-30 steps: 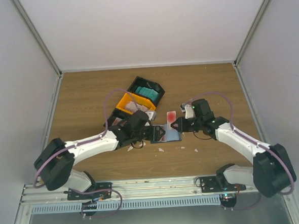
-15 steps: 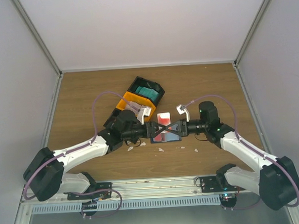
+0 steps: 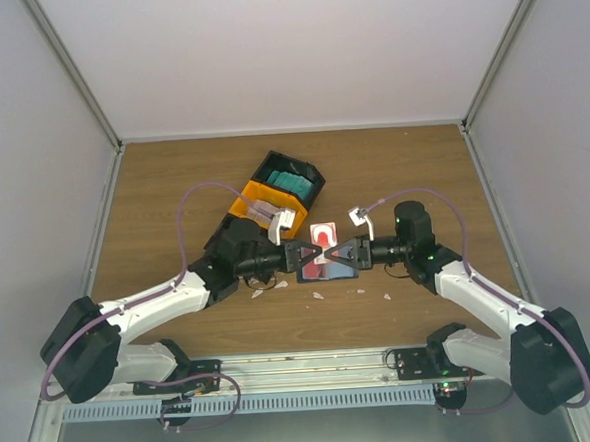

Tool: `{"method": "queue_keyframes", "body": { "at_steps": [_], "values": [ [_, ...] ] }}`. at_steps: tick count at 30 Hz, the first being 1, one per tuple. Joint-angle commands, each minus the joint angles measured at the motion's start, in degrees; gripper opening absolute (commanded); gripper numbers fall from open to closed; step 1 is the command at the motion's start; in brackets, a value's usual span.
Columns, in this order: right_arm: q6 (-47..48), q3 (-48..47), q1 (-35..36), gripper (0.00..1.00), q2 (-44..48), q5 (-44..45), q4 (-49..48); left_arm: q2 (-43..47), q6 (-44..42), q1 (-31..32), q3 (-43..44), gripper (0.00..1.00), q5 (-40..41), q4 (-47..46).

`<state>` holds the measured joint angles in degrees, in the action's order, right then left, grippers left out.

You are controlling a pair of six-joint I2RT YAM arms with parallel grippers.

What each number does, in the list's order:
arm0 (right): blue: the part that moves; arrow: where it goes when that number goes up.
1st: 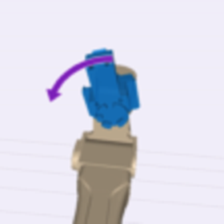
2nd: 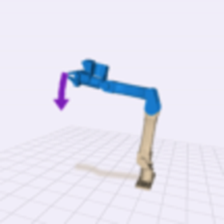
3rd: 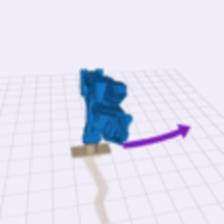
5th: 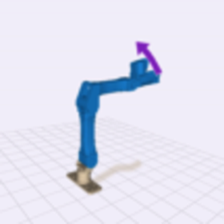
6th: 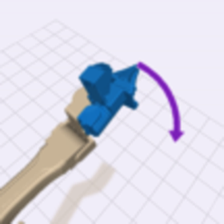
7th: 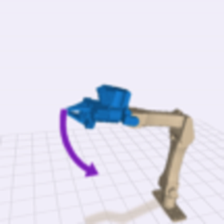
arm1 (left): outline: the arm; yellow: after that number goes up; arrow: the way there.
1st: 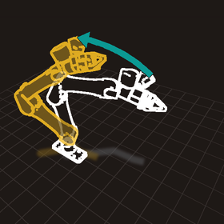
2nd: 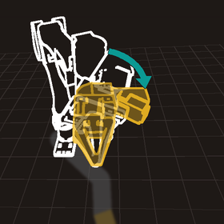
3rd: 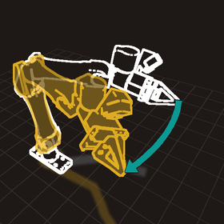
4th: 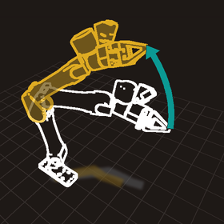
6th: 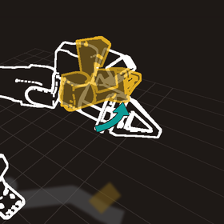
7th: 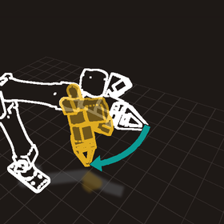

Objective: Put the credit cards into the card holder
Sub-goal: Insert the credit card into the card holder.

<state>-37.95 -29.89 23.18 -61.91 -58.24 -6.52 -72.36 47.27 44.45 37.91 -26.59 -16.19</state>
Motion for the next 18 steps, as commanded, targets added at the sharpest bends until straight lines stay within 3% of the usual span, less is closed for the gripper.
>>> {"method": "queue_keyframes", "body": {
  "at_steps": [1, 4, 7, 10, 18],
  "values": [
    [0.5, -0.1, 0.3, 0.12, -0.2, -1.9, -1.1, 0.7, -1.0, -1.3, -1.4, 0.00, 2.9, -1.0],
    [2.6, -0.9, 0.2, 0.38, -0.2, 3.1, 4.3, 1.0, -2.1, -1.6, -1.3, 0.00, 5.4, 1.8],
    [5.5, -2.8, 0.2, 0.51, -0.5, 13.8, 12.6, 0.3, -3.6, -1.8, -0.8, 0.00, 9.2, 6.2],
    [6.6, -5.3, 0.6, 0.54, -2.3, 29.4, 22.2, -2.5, -4.4, -1.7, 0.4, 0.00, 10.8, 9.7],
    [3.8, -12.7, 9.6, 0.52, -12.9, 56.1, 38.2, -14.0, -2.0, 0.2, 4.3, 0.00, 7.6, 6.5]
  ]
}}
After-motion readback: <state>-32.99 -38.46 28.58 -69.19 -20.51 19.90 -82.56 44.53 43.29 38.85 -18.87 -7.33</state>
